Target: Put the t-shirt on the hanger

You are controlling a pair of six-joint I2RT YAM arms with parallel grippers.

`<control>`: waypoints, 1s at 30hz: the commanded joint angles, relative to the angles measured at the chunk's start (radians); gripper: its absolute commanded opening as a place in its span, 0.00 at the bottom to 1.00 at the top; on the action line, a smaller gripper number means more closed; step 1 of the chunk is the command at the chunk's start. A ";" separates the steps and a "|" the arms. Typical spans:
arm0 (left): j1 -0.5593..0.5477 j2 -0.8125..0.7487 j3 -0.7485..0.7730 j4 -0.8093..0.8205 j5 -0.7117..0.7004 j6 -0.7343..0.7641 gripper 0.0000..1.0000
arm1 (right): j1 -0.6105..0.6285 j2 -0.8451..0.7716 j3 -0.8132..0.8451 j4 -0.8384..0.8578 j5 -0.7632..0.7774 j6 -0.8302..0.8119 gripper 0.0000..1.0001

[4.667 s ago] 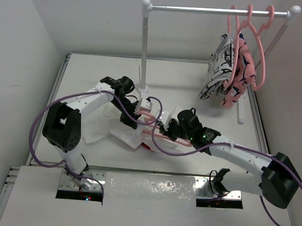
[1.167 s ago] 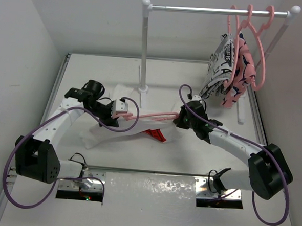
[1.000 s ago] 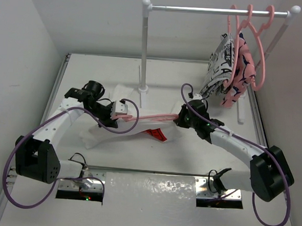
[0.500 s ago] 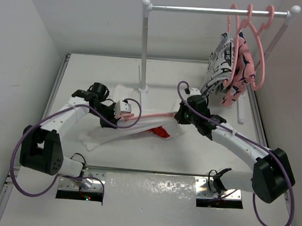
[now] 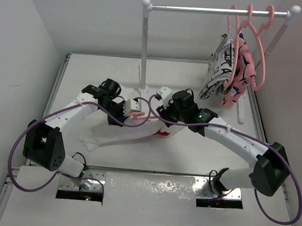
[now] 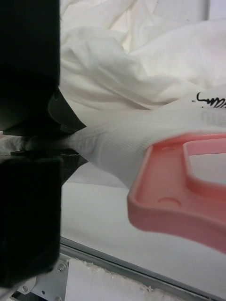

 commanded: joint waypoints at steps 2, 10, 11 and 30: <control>-0.002 0.004 0.056 -0.024 0.108 0.000 0.00 | 0.001 -0.058 0.054 -0.120 -0.192 -0.187 0.66; -0.002 0.015 0.134 -0.117 0.192 0.113 0.00 | 0.001 -0.067 0.104 -0.109 -0.356 -0.215 0.71; -0.004 0.018 0.142 -0.123 0.195 0.120 0.00 | 0.001 -0.047 0.112 -0.111 -0.367 -0.218 0.67; 0.025 0.030 0.211 -0.248 0.356 0.238 0.00 | -0.034 0.188 0.132 -0.024 -0.512 -0.155 0.50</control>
